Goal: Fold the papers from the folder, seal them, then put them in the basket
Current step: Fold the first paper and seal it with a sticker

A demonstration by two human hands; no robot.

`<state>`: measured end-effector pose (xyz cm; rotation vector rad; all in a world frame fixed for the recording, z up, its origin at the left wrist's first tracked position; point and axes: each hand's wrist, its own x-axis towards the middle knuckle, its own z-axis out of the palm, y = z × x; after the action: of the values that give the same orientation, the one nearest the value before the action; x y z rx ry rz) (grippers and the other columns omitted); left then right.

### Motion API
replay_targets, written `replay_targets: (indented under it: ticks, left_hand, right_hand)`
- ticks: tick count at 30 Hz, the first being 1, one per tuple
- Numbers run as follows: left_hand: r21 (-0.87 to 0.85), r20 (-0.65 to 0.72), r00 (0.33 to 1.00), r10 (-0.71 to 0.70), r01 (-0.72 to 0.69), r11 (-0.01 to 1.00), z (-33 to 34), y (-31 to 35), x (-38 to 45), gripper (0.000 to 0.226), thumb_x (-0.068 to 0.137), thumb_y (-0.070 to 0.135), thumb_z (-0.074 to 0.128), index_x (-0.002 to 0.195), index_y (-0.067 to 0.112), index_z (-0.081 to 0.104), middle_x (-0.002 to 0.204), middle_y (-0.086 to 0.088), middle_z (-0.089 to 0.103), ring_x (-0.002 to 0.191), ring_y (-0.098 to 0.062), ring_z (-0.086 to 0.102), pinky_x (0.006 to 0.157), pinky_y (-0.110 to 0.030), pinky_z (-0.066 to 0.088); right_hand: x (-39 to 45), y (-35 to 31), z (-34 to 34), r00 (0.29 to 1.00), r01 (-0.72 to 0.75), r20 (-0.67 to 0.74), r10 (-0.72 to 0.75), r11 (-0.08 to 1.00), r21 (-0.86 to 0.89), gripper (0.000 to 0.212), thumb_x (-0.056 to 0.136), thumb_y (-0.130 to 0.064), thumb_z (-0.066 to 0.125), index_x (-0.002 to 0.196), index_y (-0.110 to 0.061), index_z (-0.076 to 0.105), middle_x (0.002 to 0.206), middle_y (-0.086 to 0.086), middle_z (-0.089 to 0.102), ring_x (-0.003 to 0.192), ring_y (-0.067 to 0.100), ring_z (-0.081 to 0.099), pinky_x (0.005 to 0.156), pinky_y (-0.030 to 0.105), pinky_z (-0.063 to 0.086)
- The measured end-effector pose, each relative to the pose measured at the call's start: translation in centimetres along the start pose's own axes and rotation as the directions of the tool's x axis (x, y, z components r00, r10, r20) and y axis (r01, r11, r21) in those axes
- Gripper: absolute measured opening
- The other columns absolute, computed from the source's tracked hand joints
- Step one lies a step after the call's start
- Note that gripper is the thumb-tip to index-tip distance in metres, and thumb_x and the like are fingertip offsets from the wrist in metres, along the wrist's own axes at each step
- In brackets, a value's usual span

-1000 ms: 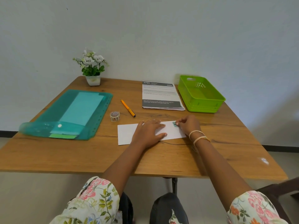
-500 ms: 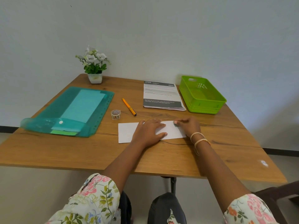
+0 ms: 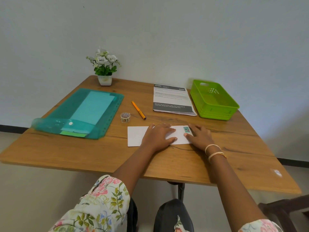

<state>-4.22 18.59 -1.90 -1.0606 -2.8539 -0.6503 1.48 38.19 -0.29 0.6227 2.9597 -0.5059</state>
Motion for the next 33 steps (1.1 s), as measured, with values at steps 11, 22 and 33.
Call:
replay_targets:
  ticks: [11,22,33]
  left_hand:
    - [0.24,0.058,0.97,-0.234,0.214,0.947,-1.8,2.9,0.3,0.099,0.062,0.079,0.064,0.135,0.015,0.044,0.134,-0.01,0.048,0.121,-0.027,0.044,0.094,-0.037,0.04]
    - [-0.057,0.23,0.82,-0.525,0.55,0.833,-4.6,1.3,-0.7,0.063,0.08,0.054,0.069,0.122,0.01,0.054,0.115,-0.007,0.061,0.1,-0.021,0.058,0.073,-0.029,0.045]
    - [-0.936,0.218,0.652,-0.726,0.351,0.034,-8.9,0.8,2.9,0.041,0.09,0.017,0.065,0.127,0.002,0.054,0.122,-0.013,0.063,0.104,-0.03,0.063,0.087,-0.043,0.056]
  right_hand:
    - [-3.3,-2.2,2.6,0.984,-0.083,-0.146,0.098,0.991,0.106,0.089,0.081,-0.068,0.051,0.146,-0.011,0.032,0.152,0.01,0.033,0.136,0.03,0.036,0.108,0.045,0.038]
    - [-5.8,-5.3,2.5,0.941,-0.132,-0.26,0.218,0.941,0.311,0.074,0.079,-0.048,0.07,0.134,-0.006,0.043,0.138,0.013,0.045,0.122,0.031,0.048,0.099,0.04,0.046]
    - [-6.3,-7.9,-2.3,0.972,-0.223,0.189,0.138,0.294,0.93,0.028,0.085,-0.03,0.07,0.102,-0.009,0.061,0.094,0.012,0.064,0.084,0.027,0.061,0.058,0.03,0.053]
